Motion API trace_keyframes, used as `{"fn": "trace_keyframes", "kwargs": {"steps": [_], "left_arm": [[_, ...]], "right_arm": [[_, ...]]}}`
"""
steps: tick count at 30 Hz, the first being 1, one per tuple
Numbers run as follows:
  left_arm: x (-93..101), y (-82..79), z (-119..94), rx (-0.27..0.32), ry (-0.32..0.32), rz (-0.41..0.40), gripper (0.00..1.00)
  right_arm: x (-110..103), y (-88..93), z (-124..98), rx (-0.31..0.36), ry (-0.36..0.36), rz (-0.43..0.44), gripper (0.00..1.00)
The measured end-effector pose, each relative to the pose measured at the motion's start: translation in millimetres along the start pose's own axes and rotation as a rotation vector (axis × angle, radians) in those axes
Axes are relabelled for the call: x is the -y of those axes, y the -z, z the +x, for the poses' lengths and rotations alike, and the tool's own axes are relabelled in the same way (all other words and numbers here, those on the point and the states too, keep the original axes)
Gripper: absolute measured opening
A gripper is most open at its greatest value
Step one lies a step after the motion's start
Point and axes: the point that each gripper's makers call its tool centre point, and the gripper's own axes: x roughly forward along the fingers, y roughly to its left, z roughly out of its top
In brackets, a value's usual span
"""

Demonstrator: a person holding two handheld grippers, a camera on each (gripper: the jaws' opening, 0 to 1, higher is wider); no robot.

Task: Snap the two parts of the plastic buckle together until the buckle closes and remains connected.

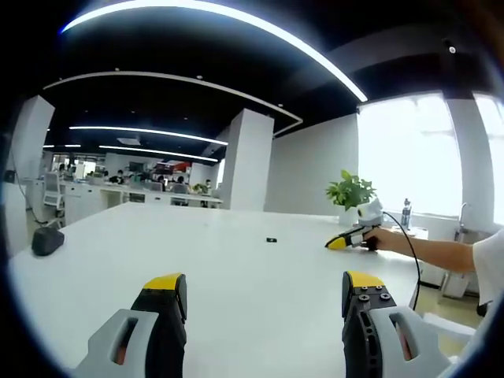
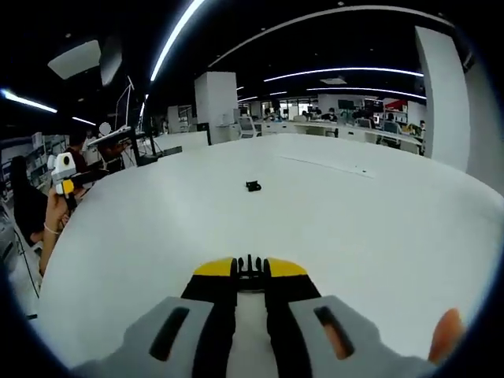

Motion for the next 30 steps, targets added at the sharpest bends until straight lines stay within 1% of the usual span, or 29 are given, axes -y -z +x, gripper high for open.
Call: {"fn": "trace_keyframes", "kwargs": {"steps": [3, 6, 10, 12, 14, 16, 18, 20, 21, 22, 24, 25, 28, 29, 30], "left_arm": [[3.1, -0.2, 4, -0.003, 0.010, -0.004, 0.82], [9.5, -1.2, 8, -0.005, 0.026, 0.002, 0.82], [16.1, -6.4, 21, 0.008, 0.050, 0.006, 0.81], [21.1, -8.5, 28, -0.006, 0.075, 0.009, 0.81], [27.0, -12.5, 33, -0.012, 0.087, 0.030, 0.81], [37.2, -18.4, 38, -0.011, 0.120, 0.067, 0.81], [42.3, -22.6, 42, -0.009, 0.143, 0.082, 0.81], [48.6, -27.3, 45, -0.009, 0.194, 0.073, 0.81], [52.3, -31.1, 47, 0.001, 0.225, 0.047, 0.81], [54.1, -36.2, 48, 0.019, 0.247, 0.039, 0.81], [52.8, -43.6, 51, 0.040, 0.268, 0.046, 0.80], [51.1, -45.3, 53, 0.040, 0.272, 0.049, 0.80], [44.2, -48.1, 58, 0.014, 0.292, 0.048, 0.80], [43.2, -48.1, 58, 0.012, 0.291, 0.049, 0.80], [38.2, -48.4, 58, 0.001, 0.286, 0.058, 0.80]], "right_arm": [[-8, -6.5, 0, 0.032, -0.006, 0.009, 0.13], [-16, -10.3, 1, 0.048, -0.005, -0.006, 0.13], [-20, -13.0, 0, 0.060, -0.001, -0.042, 0.13], [-20, -13.1, -1, 0.061, 0.000, -0.050, 0.13], [-21, -13.6, -4, 0.064, -0.003, -0.056, 0.13], [-23, -13.7, -5, 0.073, -0.016, -0.048, 0.13], [-26, -13.1, -6, 0.078, -0.029, -0.034, 0.13], [-30, -14.3, -7, 0.079, -0.033, -0.031, 0.13], [-31, -16.2, -8, 0.082, -0.031, -0.043, 0.13], [-32, -17.5, -8, 0.082, -0.029, -0.055, 0.13], [-34, -20.0, -9, 0.080, -0.023, -0.082, 0.13], [-35, -20.2, -9, 0.077, -0.021, -0.095, 0.13], [-38, -12.1, -5, 0.018, -0.020, -0.151, 0.13], [-39, -11.3, -3, 0.010, -0.021, -0.162, 0.13], [-43, -9.8, 0, -0.003, -0.032, -0.182, 0.13]]}}
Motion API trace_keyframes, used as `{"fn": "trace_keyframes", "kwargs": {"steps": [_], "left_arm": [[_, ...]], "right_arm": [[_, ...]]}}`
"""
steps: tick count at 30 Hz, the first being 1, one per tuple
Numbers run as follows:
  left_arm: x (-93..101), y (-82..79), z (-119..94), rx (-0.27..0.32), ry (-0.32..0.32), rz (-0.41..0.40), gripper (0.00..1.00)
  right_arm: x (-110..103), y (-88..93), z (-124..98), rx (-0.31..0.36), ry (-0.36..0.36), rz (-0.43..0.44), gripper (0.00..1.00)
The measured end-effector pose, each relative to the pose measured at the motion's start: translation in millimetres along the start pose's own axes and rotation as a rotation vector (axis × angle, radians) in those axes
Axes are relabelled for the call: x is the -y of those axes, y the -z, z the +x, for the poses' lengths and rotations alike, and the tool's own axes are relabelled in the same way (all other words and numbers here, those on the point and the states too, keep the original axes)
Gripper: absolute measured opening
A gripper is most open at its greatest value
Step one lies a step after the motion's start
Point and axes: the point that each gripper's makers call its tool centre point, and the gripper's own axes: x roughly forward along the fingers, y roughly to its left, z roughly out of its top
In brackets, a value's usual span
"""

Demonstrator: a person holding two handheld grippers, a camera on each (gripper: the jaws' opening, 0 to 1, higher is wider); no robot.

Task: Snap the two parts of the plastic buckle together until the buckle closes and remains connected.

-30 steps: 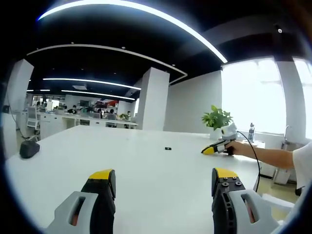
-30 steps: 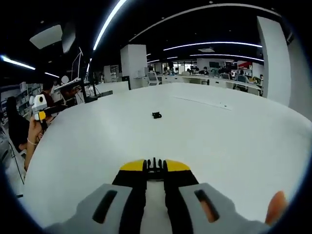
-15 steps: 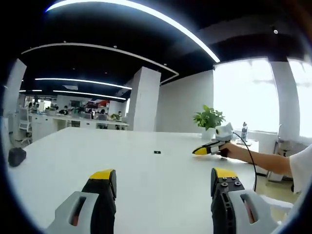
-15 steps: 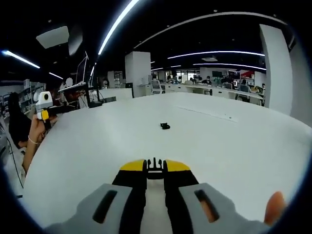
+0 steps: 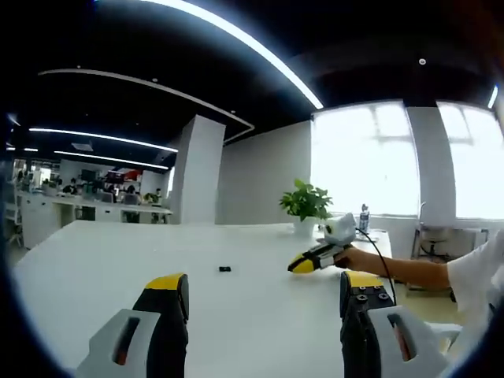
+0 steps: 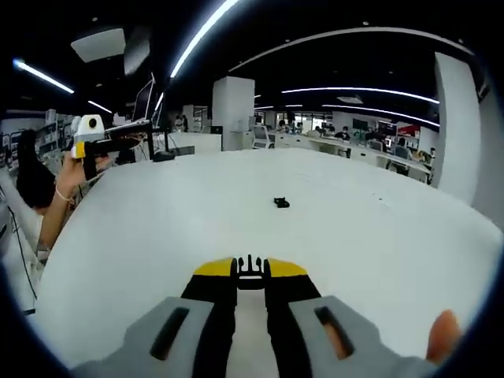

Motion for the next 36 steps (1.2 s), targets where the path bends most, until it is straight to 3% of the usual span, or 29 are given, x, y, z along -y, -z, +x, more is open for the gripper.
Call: {"fn": "trace_keyframes", "kwargs": {"steps": [4, 10, 13, 22, 31, 36], "left_arm": [[-12.0, -0.8, -2, -0.009, -0.012, 0.005, 0.80], [-28.9, -6.3, 14, 0.001, 0.037, -0.051, 0.80], [-30.9, -2.6, 22, -0.037, 0.048, -0.012, 0.80], [-44.7, 8.7, 56, -0.109, 0.088, 0.060, 0.80], [-61.2, 8.3, 78, -0.121, 0.116, 0.045, 0.81], [-70.0, 8.5, 92, -0.125, 0.129, 0.091, 0.80]], "right_arm": [[-10, -4.7, 4, 0.010, -0.037, -0.005, 0.13], [-18, -17.0, 2, 0.054, -0.055, -0.003, 0.13], [-20, -28.8, 0, 0.096, -0.056, 0.009, 0.13], [-38, -43.9, 8, 0.095, -0.111, -0.018, 0.13], [-44, -59.0, 20, 0.105, -0.161, -0.028, 0.13], [-37, -64.6, 27, 0.106, -0.167, -0.024, 0.13]]}}
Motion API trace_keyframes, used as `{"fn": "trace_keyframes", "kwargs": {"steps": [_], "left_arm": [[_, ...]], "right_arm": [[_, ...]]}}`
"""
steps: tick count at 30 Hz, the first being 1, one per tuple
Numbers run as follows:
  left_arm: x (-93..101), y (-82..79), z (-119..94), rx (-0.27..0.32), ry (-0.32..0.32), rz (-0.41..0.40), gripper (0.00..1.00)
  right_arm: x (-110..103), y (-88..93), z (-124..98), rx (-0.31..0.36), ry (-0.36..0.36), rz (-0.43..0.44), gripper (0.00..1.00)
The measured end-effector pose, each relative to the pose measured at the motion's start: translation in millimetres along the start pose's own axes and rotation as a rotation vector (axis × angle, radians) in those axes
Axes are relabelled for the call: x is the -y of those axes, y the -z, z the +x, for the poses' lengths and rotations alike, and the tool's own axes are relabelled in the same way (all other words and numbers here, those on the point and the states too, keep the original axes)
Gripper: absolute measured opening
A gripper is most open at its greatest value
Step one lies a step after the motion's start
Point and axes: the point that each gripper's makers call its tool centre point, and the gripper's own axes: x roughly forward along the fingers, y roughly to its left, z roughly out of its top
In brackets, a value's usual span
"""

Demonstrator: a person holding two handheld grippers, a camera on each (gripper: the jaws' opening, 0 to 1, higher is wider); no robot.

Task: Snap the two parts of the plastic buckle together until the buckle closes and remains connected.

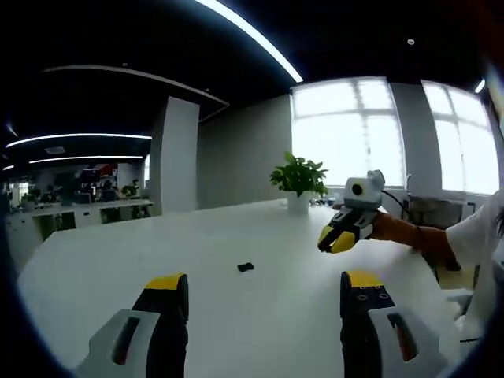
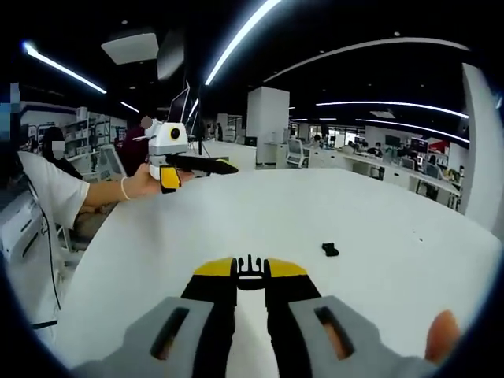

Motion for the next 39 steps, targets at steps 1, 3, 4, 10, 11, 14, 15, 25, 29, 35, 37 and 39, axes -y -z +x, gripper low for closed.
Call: {"fn": "trace_keyframes", "kwargs": {"steps": [1, 3, 4, 10, 11, 14, 15, 25, 29, 35, 37, 39], "left_arm": [[-2.3, 0.2, 3, -0.004, 0.005, 0.003, 0.80], [-4.8, 0.6, 9, -0.005, 0.018, 0.008, 0.80], [-5.9, 0.1, 12, -0.001, 0.024, 0.011, 0.80], [-20.3, -4.0, 33, 0.017, 0.061, 0.019, 0.80], [-22.9, -3.9, 37, 0.014, 0.061, 0.021, 0.80], [-26.2, -0.9, 54, -0.027, 0.095, 0.018, 0.80], [-25.8, 2.4, 61, -0.060, 0.113, 0.023, 0.80], [-23.6, 19.5, 116, -0.139, 0.180, 0.016, 0.75], [-33.6, 25.1, 122, -0.147, 0.157, -0.011, 0.75], [-47.4, 25.4, 129, -0.154, 0.141, -0.027, 0.75], [-49.0, 26.6, 132, -0.159, 0.144, -0.018, 0.75], [-51.8, 29.1, 137, -0.173, 0.147, -0.008, 0.75]], "right_arm": [[2, -1.2, 2, -0.004, -0.004, -0.003, 0.13], [6, -3.9, 4, -0.008, -0.003, -0.010, 0.13], [7, -5.3, 6, -0.008, -0.004, -0.014, 0.13], [12, -10.2, 6, 0.014, -0.012, -0.007, 0.13], [12, -9.2, 5, 0.014, -0.011, -0.002, 0.13], [11, -6.3, 0, 0.016, -0.010, 0.005, 0.13], [12, -5.7, -1, 0.021, -0.009, 0.007, 0.13], [13, 7.9, -13, 0.030, 0.008, 0.068, 0.13], [16, 5.0, -15, 0.046, 0.011, 0.078, 0.13], [12, 2.2, -16, 0.053, 0.009, 0.073, 0.13], [13, 2.0, -16, 0.052, 0.012, 0.071, 0.13], [13, 2.3, -16, 0.051, 0.013, 0.073, 0.13]]}}
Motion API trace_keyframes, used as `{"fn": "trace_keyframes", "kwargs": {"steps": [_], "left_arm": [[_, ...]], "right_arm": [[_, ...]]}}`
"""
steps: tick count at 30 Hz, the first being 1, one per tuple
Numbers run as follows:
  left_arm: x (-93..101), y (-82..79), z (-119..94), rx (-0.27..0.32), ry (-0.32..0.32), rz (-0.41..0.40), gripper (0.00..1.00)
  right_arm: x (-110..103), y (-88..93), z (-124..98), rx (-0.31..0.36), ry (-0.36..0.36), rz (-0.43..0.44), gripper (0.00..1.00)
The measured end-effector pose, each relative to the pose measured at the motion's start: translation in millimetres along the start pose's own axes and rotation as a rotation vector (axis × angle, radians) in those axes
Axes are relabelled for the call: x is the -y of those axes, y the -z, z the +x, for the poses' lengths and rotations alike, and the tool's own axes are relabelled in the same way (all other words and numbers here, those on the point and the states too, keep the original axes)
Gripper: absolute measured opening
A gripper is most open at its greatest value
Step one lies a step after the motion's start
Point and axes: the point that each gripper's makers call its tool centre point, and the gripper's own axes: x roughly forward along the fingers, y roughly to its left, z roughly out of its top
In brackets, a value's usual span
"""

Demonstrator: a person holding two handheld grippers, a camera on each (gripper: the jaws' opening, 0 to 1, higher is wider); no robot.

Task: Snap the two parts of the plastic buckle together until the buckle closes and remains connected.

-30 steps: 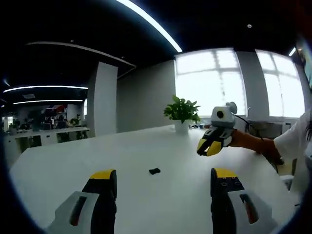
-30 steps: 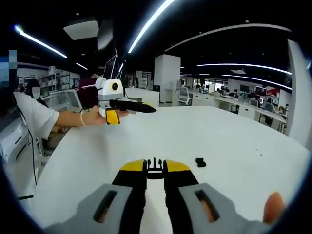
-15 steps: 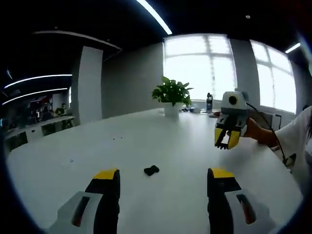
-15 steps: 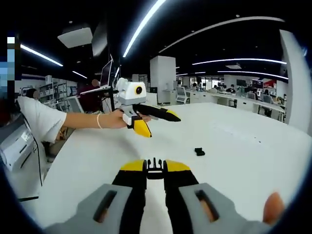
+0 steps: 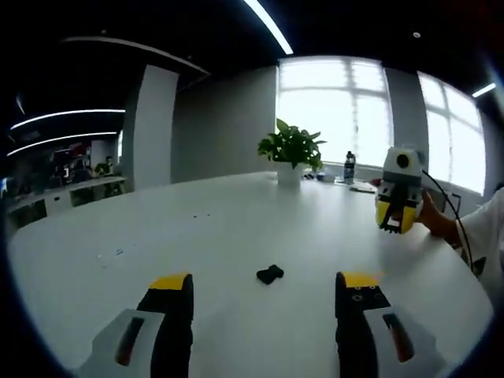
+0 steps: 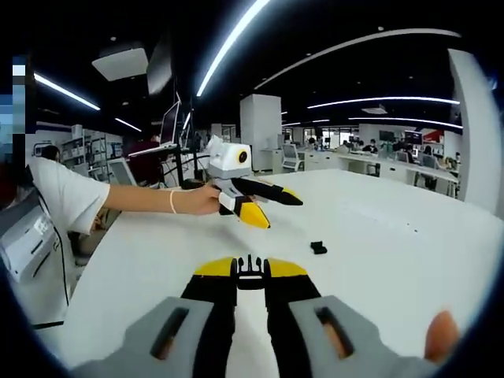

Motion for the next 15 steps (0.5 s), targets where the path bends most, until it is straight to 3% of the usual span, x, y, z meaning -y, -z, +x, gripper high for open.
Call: {"fn": "trace_keyframes", "kwargs": {"steps": [15], "left_arm": [[-2.2, 14.2, 23, -0.073, -0.001, 0.052, 0.74]], "right_arm": [[2, 3.4, -1, -0.003, 0.007, 0.016, 0.13]]}}
